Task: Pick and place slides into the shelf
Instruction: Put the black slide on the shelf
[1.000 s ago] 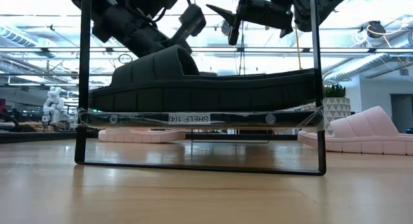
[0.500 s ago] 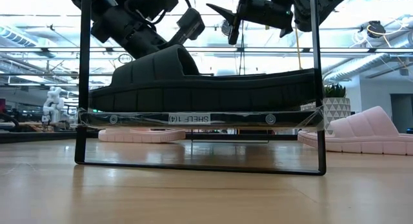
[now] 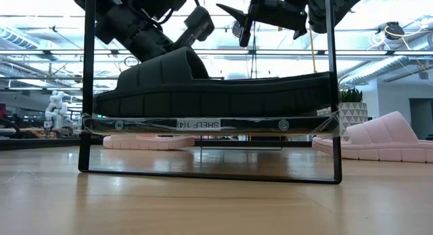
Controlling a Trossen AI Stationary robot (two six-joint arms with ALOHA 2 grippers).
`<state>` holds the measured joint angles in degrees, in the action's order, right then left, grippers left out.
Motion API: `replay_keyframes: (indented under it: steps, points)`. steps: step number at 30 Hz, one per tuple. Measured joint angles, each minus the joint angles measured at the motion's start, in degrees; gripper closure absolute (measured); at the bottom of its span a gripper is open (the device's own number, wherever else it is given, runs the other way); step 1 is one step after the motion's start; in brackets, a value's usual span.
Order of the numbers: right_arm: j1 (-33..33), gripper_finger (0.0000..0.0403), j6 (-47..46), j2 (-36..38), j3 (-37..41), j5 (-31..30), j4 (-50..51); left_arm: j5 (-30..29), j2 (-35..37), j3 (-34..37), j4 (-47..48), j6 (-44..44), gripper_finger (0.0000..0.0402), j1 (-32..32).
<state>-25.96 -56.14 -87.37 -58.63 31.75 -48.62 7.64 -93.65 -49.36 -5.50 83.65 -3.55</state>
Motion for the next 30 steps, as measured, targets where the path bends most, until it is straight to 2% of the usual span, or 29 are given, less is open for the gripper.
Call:
replay_keyframes:
  steps: [30]
  points:
    - [0.02, 0.0310, 0.02, 0.00, 0.00, 0.00, 0.02, 0.72, 0.00, 0.00, 1.16, 2.49, 0.0376, -1.09]
